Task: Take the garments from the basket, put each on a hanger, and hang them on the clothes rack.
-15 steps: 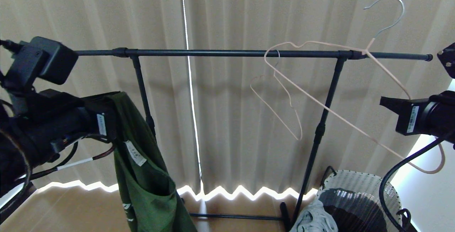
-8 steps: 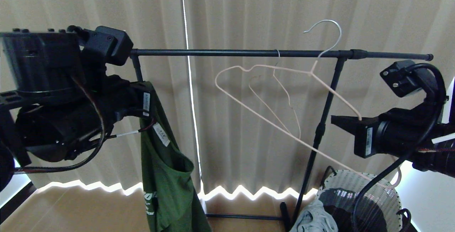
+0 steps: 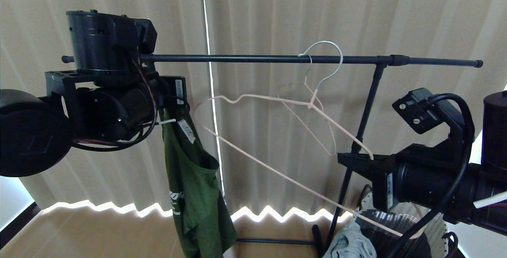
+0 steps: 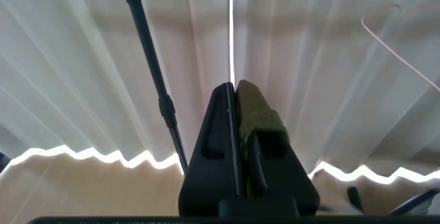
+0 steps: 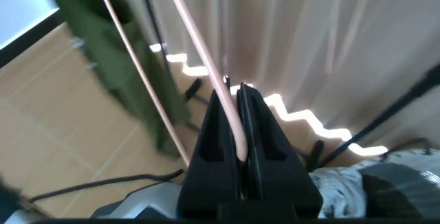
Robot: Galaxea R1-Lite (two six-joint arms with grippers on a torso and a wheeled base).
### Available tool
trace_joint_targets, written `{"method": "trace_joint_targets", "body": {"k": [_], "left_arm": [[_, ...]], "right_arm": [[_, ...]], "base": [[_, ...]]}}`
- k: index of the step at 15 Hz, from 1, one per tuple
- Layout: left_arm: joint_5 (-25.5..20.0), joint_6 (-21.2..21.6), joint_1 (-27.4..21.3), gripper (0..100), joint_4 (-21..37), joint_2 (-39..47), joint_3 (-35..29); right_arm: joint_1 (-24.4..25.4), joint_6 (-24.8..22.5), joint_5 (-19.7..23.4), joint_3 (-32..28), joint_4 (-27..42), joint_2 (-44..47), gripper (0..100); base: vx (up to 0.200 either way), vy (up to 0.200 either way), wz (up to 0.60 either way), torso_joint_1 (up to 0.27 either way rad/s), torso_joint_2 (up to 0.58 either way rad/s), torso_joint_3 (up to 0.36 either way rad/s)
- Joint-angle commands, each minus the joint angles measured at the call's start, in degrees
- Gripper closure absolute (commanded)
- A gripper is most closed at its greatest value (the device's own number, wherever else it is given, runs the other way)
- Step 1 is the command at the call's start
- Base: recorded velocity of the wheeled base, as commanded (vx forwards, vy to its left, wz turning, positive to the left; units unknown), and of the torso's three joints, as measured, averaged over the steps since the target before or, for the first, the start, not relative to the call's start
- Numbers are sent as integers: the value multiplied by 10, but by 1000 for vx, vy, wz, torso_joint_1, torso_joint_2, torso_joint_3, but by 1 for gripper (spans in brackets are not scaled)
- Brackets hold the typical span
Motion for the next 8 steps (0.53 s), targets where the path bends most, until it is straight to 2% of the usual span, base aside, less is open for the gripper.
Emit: {"method": "trace_joint_targets", "body": {"k": [1,3,8], "left_arm": [[0,0,0,100,-1,6,-1],[0,-1,-3,100,-2,7,0],[1,-9,-12,100,-5,4,16]], "right_arm": [[13,4,0,2,-1,2,100],[27,7,0,1,-3,4,100],[27,8,0,-19,-7,39,100]], "base": [[0,0,0,0,0,0],[0,0,0,0,0,0],[0,0,0,0,0,0]]}}
